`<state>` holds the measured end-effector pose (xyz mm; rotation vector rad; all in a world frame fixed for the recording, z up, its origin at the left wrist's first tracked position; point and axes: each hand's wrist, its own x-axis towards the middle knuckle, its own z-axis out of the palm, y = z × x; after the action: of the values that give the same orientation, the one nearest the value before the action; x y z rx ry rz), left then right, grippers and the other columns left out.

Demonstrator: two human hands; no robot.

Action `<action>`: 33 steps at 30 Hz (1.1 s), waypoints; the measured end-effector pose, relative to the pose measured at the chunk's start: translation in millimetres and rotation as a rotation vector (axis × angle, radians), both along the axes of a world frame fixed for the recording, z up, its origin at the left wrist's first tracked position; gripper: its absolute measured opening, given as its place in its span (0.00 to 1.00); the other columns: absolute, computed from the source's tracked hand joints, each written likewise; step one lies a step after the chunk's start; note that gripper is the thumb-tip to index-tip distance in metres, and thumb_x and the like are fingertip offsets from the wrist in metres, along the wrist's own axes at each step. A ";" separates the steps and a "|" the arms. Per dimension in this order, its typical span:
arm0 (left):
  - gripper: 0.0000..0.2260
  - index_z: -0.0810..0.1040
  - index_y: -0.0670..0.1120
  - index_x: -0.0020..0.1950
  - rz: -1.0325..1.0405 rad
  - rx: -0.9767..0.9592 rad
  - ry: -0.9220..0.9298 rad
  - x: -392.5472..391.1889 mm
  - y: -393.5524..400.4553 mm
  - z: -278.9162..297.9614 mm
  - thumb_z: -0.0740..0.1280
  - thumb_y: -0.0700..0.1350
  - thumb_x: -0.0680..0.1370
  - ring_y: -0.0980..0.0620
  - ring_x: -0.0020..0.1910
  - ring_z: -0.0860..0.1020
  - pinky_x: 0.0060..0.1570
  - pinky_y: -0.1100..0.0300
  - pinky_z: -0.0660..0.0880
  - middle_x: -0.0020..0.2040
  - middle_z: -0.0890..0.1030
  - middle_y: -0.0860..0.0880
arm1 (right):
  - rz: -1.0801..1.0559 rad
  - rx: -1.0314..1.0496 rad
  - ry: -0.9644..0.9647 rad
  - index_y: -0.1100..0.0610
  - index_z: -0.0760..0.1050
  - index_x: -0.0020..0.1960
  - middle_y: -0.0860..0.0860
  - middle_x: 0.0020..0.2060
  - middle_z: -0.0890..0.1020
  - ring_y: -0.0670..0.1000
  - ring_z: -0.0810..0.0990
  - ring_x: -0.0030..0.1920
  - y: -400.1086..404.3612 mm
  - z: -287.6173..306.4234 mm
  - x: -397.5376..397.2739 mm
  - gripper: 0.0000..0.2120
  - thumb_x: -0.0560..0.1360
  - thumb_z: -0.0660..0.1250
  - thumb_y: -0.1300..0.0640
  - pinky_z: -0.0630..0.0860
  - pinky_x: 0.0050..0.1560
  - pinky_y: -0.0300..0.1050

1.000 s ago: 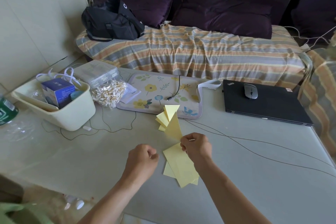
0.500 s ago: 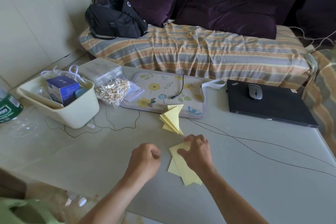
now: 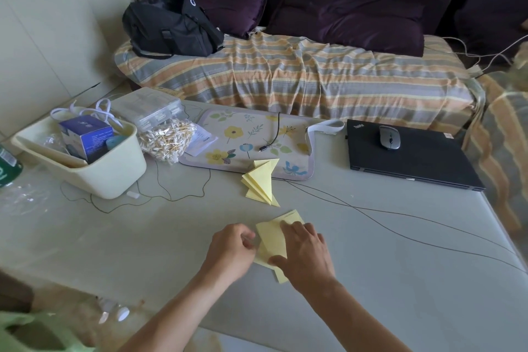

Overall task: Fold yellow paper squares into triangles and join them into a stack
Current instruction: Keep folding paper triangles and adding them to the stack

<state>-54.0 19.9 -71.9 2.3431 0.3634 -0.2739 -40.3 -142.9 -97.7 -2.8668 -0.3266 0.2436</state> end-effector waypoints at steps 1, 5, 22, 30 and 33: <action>0.13 0.82 0.50 0.59 -0.004 0.000 0.010 -0.4 -0.7 -1.2 0.65 0.41 0.77 0.57 0.41 0.78 0.31 0.75 0.67 0.47 0.81 0.54 | 0.003 0.012 -0.009 0.51 0.64 0.74 0.48 0.66 0.73 0.53 0.68 0.68 0.1 -0.3 -1.0 0.31 0.77 0.68 0.40 0.66 0.65 0.47; 0.12 0.81 0.50 0.58 -0.008 -0.008 0.057 -2.1 -2.9 -2.9 0.67 0.42 0.76 0.57 0.43 0.79 0.31 0.74 0.67 0.47 0.81 0.54 | 0.014 0.064 -0.056 0.50 0.68 0.72 0.46 0.63 0.76 0.52 0.70 0.65 0.1 -1.8 -6.0 0.28 0.76 0.69 0.43 0.67 0.62 0.46; 0.06 0.80 0.46 0.40 0.243 -0.441 0.012 2.2 -18.0 15.0 0.66 0.41 0.77 0.48 0.34 0.78 0.38 0.56 0.75 0.34 0.80 0.51 | -0.108 0.519 0.111 0.50 0.71 0.72 0.47 0.63 0.77 0.49 0.73 0.65 -11.2 19.0 -9.7 0.36 0.70 0.75 0.37 0.69 0.66 0.43; 0.06 0.83 0.45 0.50 0.187 -0.572 0.009 -6.3 -24.7 26.9 0.67 0.38 0.79 0.49 0.39 0.84 0.43 0.54 0.82 0.47 0.86 0.44 | -0.445 0.739 0.226 0.54 0.73 0.71 0.47 0.56 0.82 0.48 0.80 0.55 -33.4 33.6 -6.4 0.28 0.75 0.72 0.44 0.73 0.45 0.36; 0.05 0.84 0.44 0.48 0.181 -0.547 -0.008 -8.9 -26.7 29.4 0.68 0.38 0.78 0.49 0.39 0.83 0.45 0.53 0.82 0.45 0.86 0.43 | -0.495 0.826 0.238 0.53 0.75 0.69 0.45 0.51 0.83 0.45 0.80 0.51 -39.9 36.9 -9.1 0.25 0.75 0.74 0.46 0.72 0.43 0.34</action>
<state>-62.9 -6.8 -42.5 1.7626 0.4320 -0.2404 -49.5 -182.7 -60.8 -1.9878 0.2766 0.2679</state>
